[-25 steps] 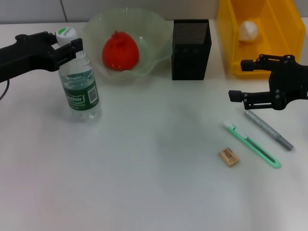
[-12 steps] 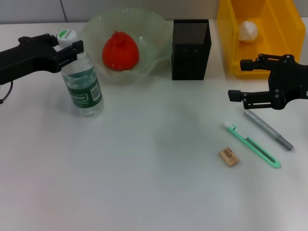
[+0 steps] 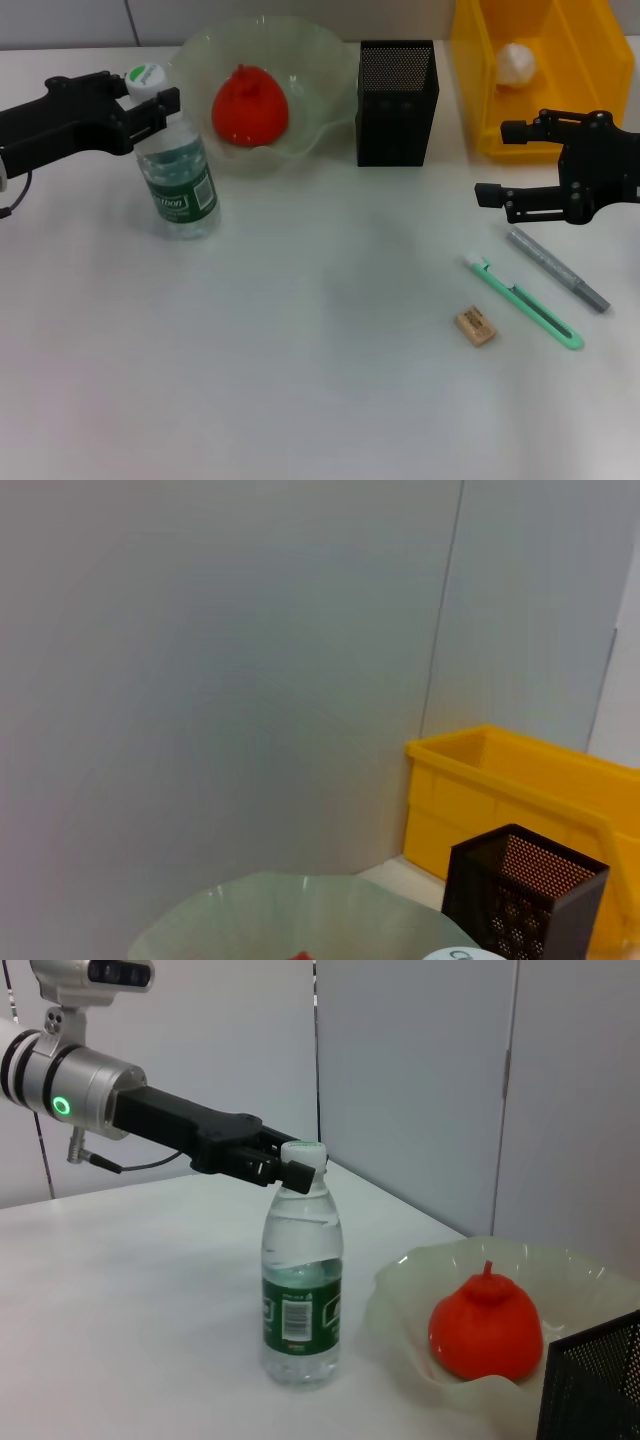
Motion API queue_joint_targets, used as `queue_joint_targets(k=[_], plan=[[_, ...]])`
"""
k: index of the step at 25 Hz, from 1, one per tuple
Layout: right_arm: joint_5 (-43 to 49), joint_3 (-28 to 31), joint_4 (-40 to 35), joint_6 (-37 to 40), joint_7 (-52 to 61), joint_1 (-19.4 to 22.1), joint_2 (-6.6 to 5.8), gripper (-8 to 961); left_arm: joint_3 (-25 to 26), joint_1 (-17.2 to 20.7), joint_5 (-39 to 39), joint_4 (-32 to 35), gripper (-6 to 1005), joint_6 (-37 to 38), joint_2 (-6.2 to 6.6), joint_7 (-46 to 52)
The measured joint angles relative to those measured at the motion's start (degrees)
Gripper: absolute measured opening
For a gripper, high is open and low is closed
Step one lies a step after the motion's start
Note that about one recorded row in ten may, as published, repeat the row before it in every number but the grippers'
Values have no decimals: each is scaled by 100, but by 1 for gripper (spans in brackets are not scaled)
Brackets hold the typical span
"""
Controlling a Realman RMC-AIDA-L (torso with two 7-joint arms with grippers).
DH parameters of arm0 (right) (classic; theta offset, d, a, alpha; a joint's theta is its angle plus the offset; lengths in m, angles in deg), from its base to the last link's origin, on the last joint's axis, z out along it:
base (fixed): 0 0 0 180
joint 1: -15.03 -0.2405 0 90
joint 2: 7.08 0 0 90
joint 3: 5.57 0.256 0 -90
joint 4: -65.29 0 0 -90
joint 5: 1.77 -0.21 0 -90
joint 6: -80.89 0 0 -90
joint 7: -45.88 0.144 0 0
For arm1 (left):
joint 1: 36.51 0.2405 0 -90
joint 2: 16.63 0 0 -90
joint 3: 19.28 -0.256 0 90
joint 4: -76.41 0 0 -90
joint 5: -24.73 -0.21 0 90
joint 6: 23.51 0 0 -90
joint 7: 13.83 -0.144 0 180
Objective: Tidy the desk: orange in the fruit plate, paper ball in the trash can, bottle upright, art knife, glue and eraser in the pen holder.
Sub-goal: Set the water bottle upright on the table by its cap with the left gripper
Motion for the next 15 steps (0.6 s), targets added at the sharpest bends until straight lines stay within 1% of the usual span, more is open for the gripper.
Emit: queue_joint_targets(k=[10,15], plan=[[0,0,41,-15,0,-18,0,843,-35,-70,41,-188,445,21,-8,-217],[0,0,53,-25,0,-18,0,843,-6,-42,106,-186,445,26,-6,-244]])
